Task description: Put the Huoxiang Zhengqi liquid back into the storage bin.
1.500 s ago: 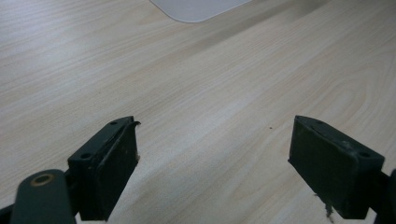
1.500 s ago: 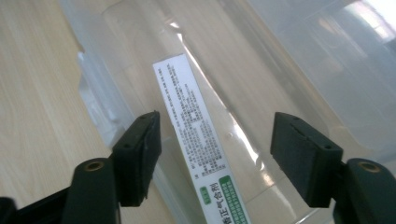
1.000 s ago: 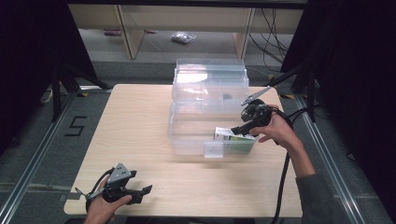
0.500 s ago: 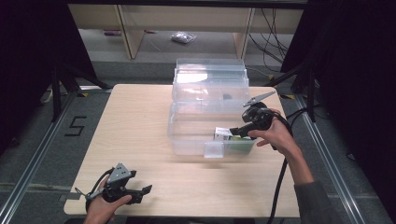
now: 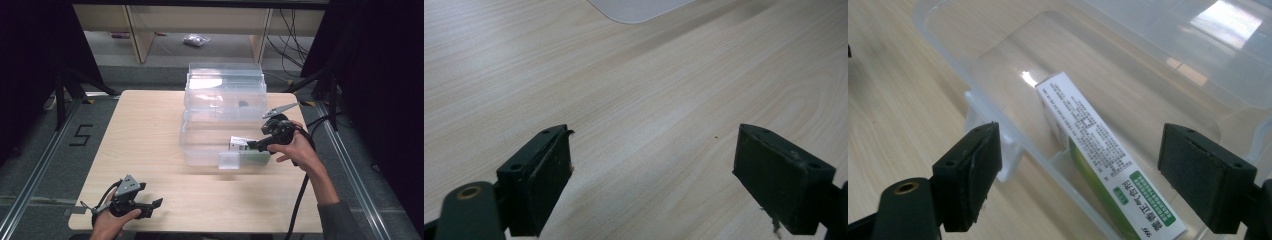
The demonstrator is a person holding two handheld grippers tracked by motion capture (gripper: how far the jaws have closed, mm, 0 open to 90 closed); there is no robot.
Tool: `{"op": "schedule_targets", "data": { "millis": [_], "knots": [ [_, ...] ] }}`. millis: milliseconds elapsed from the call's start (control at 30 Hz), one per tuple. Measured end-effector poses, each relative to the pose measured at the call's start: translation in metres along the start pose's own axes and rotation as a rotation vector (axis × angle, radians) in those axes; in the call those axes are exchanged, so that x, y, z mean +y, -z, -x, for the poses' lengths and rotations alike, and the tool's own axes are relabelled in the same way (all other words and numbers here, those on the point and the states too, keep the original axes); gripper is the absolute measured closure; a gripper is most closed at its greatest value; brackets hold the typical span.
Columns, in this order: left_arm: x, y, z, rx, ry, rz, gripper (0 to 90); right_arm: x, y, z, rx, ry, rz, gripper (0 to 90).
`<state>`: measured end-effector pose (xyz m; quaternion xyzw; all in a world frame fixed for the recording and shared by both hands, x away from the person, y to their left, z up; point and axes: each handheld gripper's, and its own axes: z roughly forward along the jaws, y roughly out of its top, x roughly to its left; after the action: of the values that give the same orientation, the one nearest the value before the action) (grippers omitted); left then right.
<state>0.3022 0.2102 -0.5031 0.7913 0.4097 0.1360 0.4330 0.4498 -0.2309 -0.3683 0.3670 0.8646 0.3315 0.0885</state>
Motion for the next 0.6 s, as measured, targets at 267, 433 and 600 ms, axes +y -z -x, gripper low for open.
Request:
{"op": "schedule_targets", "data": {
  "millis": [267, 433, 600],
  "knots": [
    [0.001, 0.000, 0.000, 0.001, 0.000, -0.004, 15.0, -0.008, 0.002, -0.010, -0.003, 0.005, 0.024, 18.4],
    [0.001, 0.002, 0.000, 0.003, -0.020, -0.022, 14.9, -0.013, 0.001, -0.012, -0.006, 0.020, 0.031, 18.1],
    [0.001, 0.001, -0.001, 0.004, -0.015, -0.008, 14.9, -0.019, 0.002, -0.018, -0.018, 0.003, 0.034, 17.9]
  ]
}}
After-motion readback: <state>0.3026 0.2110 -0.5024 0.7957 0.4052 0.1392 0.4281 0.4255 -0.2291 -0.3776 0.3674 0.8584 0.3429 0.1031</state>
